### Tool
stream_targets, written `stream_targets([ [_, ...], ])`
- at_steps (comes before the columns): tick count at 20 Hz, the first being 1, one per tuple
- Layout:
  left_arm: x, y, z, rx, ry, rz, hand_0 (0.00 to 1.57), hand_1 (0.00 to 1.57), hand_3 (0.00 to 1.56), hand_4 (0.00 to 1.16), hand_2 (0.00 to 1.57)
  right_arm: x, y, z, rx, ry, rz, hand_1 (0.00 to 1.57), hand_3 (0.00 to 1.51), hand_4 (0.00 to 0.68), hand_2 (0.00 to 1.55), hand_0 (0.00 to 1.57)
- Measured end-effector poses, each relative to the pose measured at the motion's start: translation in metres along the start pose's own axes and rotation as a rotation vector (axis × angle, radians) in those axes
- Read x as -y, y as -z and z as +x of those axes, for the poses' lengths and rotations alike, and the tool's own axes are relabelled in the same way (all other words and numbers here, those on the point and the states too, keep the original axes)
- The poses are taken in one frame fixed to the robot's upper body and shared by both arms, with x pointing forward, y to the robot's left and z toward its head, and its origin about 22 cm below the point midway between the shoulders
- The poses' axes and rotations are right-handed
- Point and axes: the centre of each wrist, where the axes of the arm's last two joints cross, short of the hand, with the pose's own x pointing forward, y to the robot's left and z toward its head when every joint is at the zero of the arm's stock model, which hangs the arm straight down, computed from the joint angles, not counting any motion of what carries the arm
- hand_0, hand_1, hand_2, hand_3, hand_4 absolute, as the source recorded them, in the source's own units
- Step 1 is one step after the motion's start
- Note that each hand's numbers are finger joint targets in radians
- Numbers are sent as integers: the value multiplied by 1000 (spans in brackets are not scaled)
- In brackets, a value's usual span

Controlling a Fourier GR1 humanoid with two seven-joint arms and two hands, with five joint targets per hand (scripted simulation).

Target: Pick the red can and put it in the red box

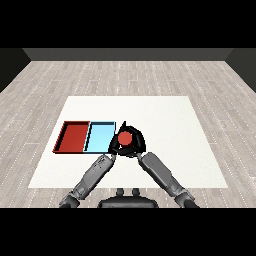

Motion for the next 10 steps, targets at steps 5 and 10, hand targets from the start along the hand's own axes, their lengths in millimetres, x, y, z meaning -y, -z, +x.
stream_targets([
  [5,2,-5,1,-1,24,56,1571,1571,1421,904,1520,-1,2,0,3,3,15,1493,1398,522,1446,1493],
  [10,3,0,1,-5,38,90,1571,1571,1390,950,1504,2,5,0,4,1,10,1470,1393,559,1440,1470],
])
